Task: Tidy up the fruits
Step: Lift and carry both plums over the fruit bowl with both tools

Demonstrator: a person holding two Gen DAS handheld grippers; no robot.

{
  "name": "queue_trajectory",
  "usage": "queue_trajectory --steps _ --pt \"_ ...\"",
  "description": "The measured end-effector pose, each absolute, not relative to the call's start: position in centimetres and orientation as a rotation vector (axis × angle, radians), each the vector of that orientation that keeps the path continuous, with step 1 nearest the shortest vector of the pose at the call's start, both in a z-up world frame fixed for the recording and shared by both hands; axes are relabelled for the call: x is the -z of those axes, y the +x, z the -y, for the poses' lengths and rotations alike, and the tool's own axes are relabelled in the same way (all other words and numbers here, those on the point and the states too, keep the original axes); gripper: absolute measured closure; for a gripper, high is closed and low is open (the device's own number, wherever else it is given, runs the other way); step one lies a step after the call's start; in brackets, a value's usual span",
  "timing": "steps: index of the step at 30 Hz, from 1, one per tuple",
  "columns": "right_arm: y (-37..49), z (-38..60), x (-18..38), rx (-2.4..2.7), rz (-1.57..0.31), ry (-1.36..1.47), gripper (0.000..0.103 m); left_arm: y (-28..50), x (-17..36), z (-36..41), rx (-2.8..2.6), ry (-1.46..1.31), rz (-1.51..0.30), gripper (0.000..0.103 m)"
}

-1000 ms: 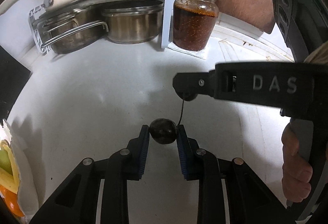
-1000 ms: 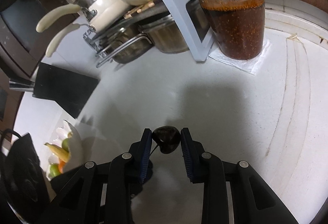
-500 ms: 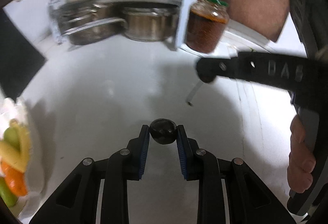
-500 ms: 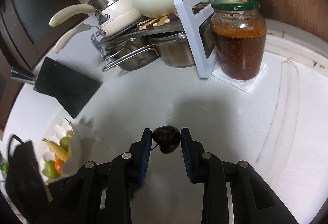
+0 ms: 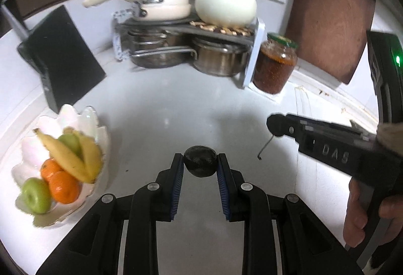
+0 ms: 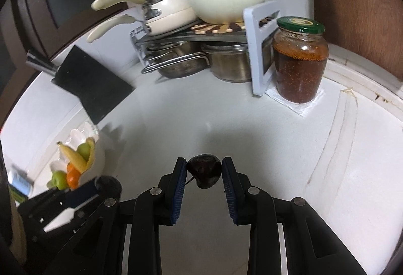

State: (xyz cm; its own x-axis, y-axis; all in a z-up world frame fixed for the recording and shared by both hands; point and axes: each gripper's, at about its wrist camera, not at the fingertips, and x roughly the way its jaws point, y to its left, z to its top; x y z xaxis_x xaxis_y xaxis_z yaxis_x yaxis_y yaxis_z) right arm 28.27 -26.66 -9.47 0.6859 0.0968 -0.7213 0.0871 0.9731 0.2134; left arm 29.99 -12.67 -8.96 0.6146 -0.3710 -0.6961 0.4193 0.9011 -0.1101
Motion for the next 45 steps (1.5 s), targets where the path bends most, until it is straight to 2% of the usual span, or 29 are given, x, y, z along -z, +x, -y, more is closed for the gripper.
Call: queue_trajectory --steps 24,45 --pt "25.1 17.1 4.3 -0.214 -0.742 0.074 0.073 24.6 3.3 3.3 0.309 0.018 -0.638 0.076" --pt "28.0 7.9 5.3 -0.419 -0.727 0.038 0.073 24.7 4.9 -5.7 0.121 -0.002 -0.647 0.076"
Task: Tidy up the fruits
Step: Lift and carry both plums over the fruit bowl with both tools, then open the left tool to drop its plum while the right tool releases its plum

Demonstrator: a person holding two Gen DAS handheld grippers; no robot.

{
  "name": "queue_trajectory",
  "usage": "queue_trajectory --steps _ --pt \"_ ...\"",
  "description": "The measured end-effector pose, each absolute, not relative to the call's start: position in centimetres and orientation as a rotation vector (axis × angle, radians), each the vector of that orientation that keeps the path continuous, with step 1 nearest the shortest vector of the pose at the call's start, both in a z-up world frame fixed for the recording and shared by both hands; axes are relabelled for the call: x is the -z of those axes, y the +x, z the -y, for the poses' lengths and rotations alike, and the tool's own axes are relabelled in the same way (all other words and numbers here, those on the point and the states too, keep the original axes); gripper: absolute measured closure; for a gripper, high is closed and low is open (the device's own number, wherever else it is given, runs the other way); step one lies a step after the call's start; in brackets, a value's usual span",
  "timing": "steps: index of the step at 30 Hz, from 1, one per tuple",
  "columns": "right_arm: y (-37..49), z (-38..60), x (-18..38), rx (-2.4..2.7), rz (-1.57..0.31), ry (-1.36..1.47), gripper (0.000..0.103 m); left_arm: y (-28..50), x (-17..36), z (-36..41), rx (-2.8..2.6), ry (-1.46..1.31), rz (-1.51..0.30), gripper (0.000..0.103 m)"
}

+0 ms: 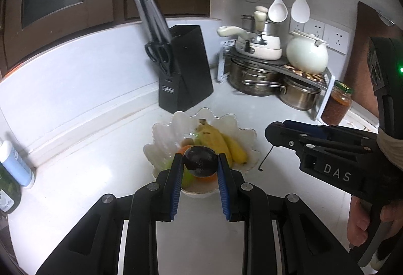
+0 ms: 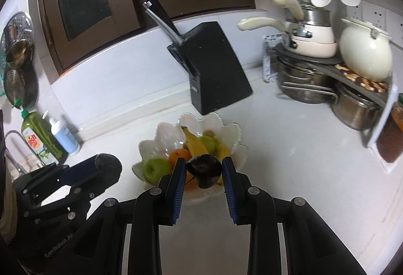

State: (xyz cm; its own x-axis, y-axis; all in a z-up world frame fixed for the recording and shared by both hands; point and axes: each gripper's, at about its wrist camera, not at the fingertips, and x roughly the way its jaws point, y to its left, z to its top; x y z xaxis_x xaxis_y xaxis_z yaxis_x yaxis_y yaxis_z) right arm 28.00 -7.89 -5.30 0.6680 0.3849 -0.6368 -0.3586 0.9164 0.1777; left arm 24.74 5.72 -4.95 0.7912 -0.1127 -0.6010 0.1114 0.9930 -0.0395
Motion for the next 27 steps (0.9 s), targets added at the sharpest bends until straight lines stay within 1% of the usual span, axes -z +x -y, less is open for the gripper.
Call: queue_trajectory --steps 8,19,27 --pt "30.4 6.1 7.0 -0.472 -0.764 0.076 0.073 27.1 5.8 -6.8 0.153 0.005 -0.641 0.076" --pt "32.9 4.8 11.1 -0.451 -0.884 0.074 0.073 31.7 8.8 -7.2 0.192 0.021 -0.701 0.076" --pt "33.9 4.5 12.5 -0.430 -0.931 0.041 0.072 34.4 10.5 -6.8 0.193 0.059 -0.737 0.076"
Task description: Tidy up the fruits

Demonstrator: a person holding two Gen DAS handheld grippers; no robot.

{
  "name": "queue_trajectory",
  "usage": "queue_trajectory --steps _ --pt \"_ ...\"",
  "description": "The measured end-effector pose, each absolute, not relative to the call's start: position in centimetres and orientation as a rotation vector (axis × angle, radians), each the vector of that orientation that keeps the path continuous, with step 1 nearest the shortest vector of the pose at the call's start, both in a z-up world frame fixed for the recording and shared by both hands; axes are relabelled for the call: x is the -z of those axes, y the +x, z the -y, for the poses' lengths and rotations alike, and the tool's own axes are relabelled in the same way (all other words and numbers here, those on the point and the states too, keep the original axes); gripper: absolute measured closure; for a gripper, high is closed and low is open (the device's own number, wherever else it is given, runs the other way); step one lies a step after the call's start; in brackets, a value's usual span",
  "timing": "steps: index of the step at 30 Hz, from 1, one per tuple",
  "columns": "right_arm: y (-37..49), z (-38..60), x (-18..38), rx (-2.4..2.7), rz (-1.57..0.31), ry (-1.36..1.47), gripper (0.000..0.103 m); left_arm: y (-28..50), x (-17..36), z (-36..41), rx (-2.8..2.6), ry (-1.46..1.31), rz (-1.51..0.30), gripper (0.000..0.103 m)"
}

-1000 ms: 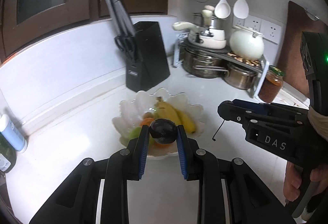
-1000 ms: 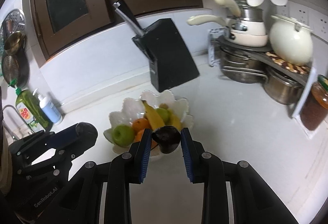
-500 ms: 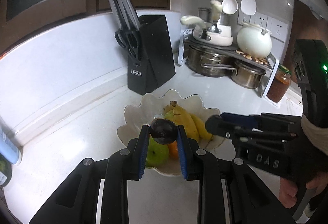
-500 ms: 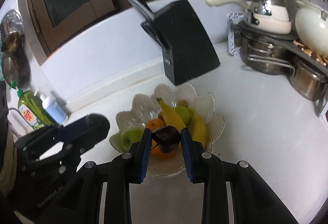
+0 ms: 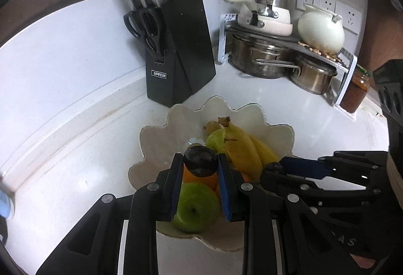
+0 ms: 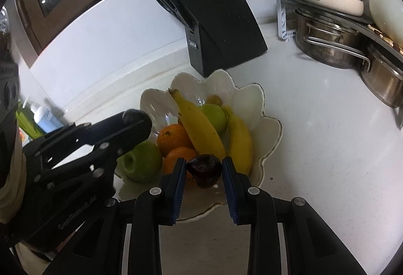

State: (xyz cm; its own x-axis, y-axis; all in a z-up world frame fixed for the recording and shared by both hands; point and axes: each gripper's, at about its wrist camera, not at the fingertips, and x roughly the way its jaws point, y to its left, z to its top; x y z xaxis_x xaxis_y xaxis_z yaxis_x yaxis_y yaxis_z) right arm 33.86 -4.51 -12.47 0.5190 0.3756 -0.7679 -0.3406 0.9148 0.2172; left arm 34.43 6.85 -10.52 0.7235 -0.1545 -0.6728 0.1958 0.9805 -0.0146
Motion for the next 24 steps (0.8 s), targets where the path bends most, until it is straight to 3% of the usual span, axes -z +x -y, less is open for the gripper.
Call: queue_trajectory --steps 6,8,12,17,24 --pt "34.0 3.9 12.8 -0.413 -0.946 -0.009 0.070 35.2 11.3 -7.1 0.182 0.068 -0.758 0.075" --pt "34.0 3.7 12.8 -0.413 -0.948 -0.021 0.067 35.3 11.3 -7.3 0.176 0.064 -0.752 0.064" --pt "34.1 3.8 12.4 -0.382 -0.937 -0.029 0.056 35.3 11.1 -7.7 0.155 0.055 -0.743 0.057" --pt "34.0 4.1 11.9 -0.355 -0.915 -0.038 0.056 34.4 10.1 -7.7 0.110 0.075 -0.714 0.046" --pt "33.3 5.8 10.8 -0.302 -0.865 -0.012 0.042 32.4 8.2 -7.1 0.020 0.091 -0.663 0.032"
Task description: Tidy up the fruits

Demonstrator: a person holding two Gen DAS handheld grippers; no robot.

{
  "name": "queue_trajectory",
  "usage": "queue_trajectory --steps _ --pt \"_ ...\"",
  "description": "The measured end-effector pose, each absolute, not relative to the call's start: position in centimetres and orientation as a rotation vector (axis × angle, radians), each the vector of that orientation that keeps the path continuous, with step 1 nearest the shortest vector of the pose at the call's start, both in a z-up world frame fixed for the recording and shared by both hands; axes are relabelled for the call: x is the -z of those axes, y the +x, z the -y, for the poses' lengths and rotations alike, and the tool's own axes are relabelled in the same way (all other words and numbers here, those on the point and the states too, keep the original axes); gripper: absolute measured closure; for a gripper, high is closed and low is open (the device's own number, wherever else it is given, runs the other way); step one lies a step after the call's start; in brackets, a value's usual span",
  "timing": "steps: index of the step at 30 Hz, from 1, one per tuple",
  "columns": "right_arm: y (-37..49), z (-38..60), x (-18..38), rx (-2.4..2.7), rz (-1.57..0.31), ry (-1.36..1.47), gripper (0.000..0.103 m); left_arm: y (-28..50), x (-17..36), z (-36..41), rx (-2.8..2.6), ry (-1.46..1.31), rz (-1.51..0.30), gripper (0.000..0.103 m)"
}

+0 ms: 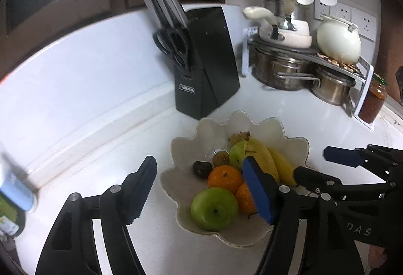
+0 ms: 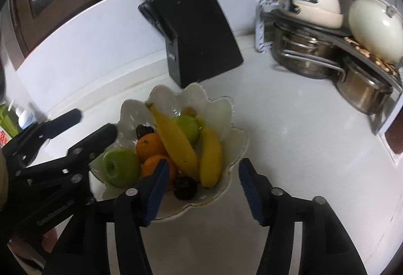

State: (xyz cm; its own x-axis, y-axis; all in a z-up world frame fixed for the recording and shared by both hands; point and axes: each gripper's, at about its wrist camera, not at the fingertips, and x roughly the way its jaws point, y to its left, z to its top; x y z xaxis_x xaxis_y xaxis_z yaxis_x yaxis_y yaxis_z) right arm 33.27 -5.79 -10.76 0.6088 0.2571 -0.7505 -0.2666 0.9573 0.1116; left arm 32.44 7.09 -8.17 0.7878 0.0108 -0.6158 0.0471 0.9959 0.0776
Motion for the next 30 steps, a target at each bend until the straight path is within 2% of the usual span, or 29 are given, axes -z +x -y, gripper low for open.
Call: queue_trajectory --steps 2,8,17,30 --pt "33.1 6.3 10.4 -0.291 -0.851 -0.009 0.039 31.9 7.7 -6.9 0.001 0.085 -0.660 0.026" --pt "31.8 8.2 9.6 -0.271 -0.817 0.011 0.028 30.1 6.8 -5.5 -0.056 0.091 -0.637 0.021" --pt "28.6 12.3 8.9 -0.219 -0.781 0.043 0.027 25.5 6.0 -2.8 -0.109 0.063 -0.639 0.013" --pt "20.8 17.0 5.4 -0.132 -0.661 0.019 0.027 18.1 3.9 0.1 -0.099 0.070 -0.556 0.007"
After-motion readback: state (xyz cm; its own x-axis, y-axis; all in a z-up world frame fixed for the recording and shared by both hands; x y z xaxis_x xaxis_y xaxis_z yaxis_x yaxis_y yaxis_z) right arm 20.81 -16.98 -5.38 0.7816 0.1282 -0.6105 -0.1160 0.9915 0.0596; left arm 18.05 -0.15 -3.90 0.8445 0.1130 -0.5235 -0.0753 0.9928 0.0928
